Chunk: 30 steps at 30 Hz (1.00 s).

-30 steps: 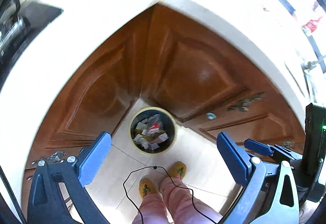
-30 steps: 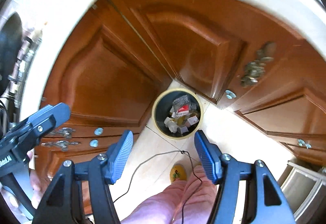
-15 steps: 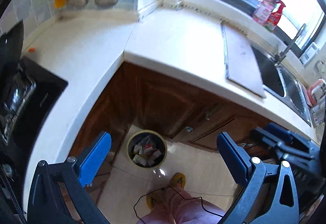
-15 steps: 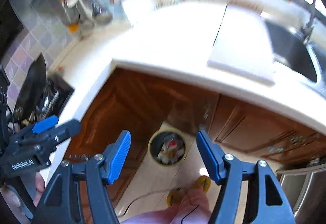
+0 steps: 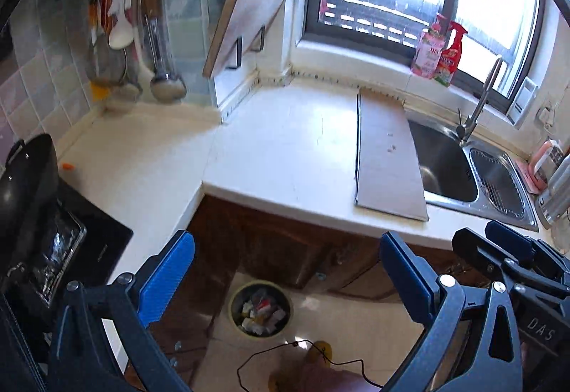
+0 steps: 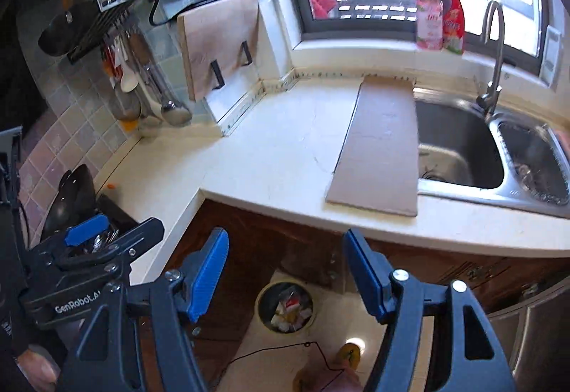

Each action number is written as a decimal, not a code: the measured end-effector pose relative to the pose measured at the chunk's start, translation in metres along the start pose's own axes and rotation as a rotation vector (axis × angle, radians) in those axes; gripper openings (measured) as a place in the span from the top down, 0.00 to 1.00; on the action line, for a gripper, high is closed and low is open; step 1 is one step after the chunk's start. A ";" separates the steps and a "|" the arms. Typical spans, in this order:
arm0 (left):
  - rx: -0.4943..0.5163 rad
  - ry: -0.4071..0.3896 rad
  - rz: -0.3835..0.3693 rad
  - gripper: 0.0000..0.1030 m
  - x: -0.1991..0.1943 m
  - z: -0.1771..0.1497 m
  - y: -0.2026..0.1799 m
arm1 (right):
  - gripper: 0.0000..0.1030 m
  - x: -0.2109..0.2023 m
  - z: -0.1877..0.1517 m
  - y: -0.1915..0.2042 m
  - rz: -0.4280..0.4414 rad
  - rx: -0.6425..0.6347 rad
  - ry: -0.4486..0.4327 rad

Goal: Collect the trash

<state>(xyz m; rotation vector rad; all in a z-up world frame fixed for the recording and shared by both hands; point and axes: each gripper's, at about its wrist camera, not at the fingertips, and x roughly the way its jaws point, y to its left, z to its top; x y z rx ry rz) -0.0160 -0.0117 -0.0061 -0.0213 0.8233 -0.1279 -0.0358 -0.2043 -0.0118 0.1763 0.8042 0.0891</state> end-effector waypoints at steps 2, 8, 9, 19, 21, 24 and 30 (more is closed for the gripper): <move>-0.007 -0.019 0.007 0.01 -0.004 0.004 -0.005 | 0.33 -0.006 0.002 0.004 -0.025 -0.016 -0.029; -0.026 -0.078 0.040 0.01 -0.015 0.013 -0.012 | 0.24 -0.020 0.005 0.006 -0.076 -0.053 -0.113; -0.029 -0.085 0.040 0.01 -0.016 0.014 -0.013 | 0.23 -0.022 0.006 0.005 -0.082 -0.055 -0.125; -0.056 -0.113 0.068 0.01 -0.013 0.016 -0.018 | 0.22 -0.017 0.015 -0.004 -0.067 -0.054 -0.130; -0.059 -0.110 0.071 0.01 -0.011 0.016 -0.018 | 0.22 -0.014 0.015 -0.005 -0.061 -0.054 -0.122; -0.059 -0.104 0.078 0.01 -0.008 0.017 -0.019 | 0.22 -0.010 0.016 -0.008 -0.055 -0.052 -0.111; -0.053 -0.112 0.099 0.01 -0.006 0.018 -0.022 | 0.22 -0.007 0.017 -0.011 -0.039 -0.047 -0.105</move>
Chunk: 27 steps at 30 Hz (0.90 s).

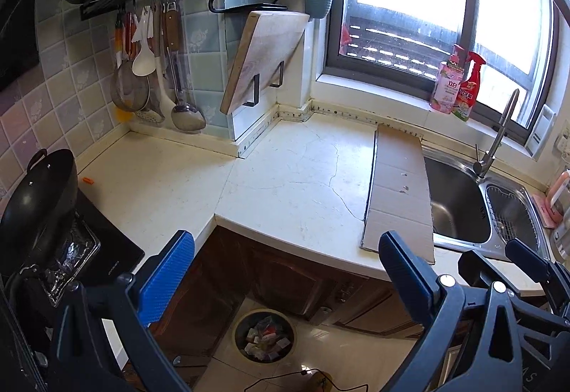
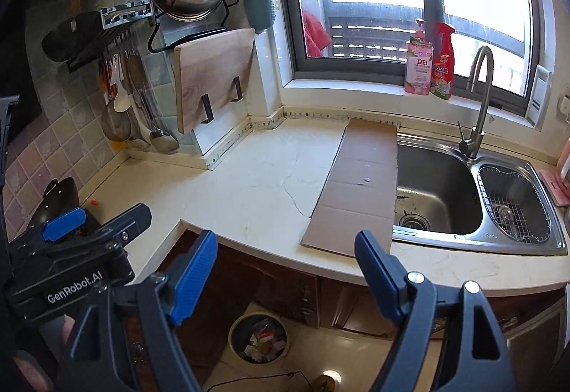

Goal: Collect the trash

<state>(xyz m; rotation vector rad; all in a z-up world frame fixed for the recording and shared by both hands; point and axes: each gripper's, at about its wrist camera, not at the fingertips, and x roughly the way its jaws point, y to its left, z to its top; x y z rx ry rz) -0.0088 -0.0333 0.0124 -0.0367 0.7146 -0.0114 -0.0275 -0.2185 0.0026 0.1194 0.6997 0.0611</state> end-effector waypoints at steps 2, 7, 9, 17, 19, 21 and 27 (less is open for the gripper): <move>0.002 -0.001 0.005 0.01 0.000 0.001 0.000 | 0.22 0.001 0.001 -0.001 0.003 0.000 0.002; 0.002 0.001 0.015 0.01 0.002 0.001 -0.001 | 0.22 0.004 0.001 -0.001 0.009 0.000 0.007; 0.004 0.002 0.019 0.01 0.003 0.001 -0.002 | 0.22 0.005 0.001 -0.001 0.011 0.002 0.011; 0.005 0.003 0.024 0.01 0.004 0.002 -0.001 | 0.22 0.009 0.002 -0.003 0.020 0.007 0.021; 0.007 0.002 0.023 0.01 0.004 0.002 -0.001 | 0.22 0.009 0.002 -0.003 0.023 0.009 0.021; 0.006 0.000 0.027 0.01 0.004 0.001 0.000 | 0.22 0.009 0.002 -0.002 0.021 0.009 0.020; 0.007 -0.001 0.031 0.01 0.004 0.001 0.003 | 0.22 0.009 0.001 -0.003 0.021 0.009 0.021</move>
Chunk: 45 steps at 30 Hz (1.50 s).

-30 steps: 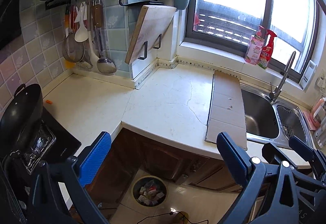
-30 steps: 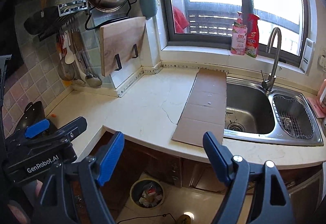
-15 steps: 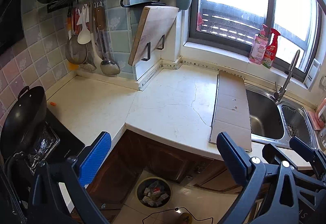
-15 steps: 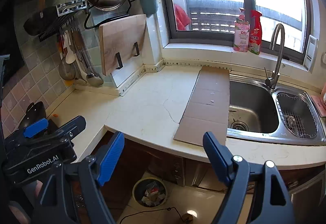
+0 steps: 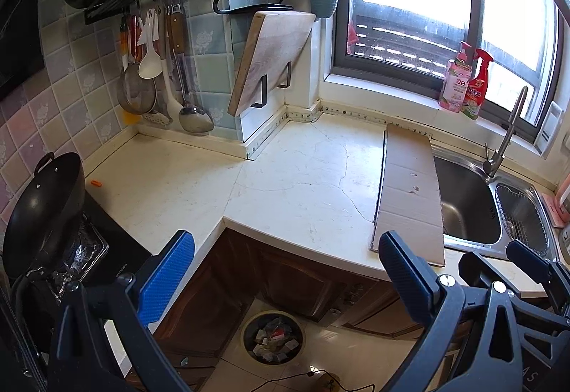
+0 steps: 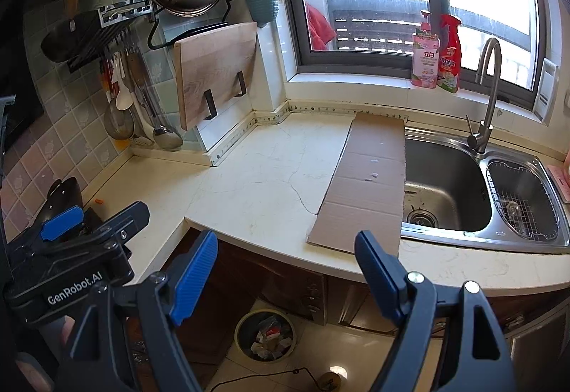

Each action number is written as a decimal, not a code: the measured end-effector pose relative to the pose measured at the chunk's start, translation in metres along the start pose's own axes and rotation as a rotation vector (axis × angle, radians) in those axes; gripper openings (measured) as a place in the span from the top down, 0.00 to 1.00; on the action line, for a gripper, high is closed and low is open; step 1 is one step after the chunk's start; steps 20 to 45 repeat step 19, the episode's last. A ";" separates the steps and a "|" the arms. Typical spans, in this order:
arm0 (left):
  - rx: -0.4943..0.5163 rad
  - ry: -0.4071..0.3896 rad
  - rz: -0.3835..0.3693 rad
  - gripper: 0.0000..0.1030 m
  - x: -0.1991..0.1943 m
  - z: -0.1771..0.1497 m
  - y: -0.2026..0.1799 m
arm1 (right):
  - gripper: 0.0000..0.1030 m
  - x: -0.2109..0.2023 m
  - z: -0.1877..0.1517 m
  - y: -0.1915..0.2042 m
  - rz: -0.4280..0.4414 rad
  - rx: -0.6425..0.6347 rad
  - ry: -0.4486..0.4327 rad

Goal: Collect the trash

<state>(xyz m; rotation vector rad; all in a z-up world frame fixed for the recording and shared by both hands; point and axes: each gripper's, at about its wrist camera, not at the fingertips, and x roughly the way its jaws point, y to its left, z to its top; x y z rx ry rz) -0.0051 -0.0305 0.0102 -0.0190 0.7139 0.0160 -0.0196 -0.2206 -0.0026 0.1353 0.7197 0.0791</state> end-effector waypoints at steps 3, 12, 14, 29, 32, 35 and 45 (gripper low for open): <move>0.001 0.003 0.000 0.01 0.000 0.000 0.000 | 0.22 0.002 0.001 0.000 0.005 0.002 0.007; 0.004 0.005 0.004 0.01 0.003 -0.001 0.004 | 0.22 0.008 -0.001 0.004 0.016 0.007 0.019; 0.004 0.005 0.003 0.01 0.003 -0.001 0.004 | 0.22 0.009 -0.001 0.003 0.016 0.011 0.021; 0.014 0.013 0.004 0.01 0.008 0.000 0.007 | 0.22 0.012 0.001 0.000 0.015 0.016 0.027; 0.014 0.013 0.004 0.01 0.008 0.000 0.007 | 0.22 0.012 0.001 0.000 0.015 0.016 0.027; 0.014 0.013 0.004 0.01 0.008 0.000 0.007 | 0.22 0.012 0.001 0.000 0.015 0.016 0.027; 0.014 0.013 0.004 0.01 0.008 0.000 0.007 | 0.22 0.012 0.001 0.000 0.015 0.016 0.027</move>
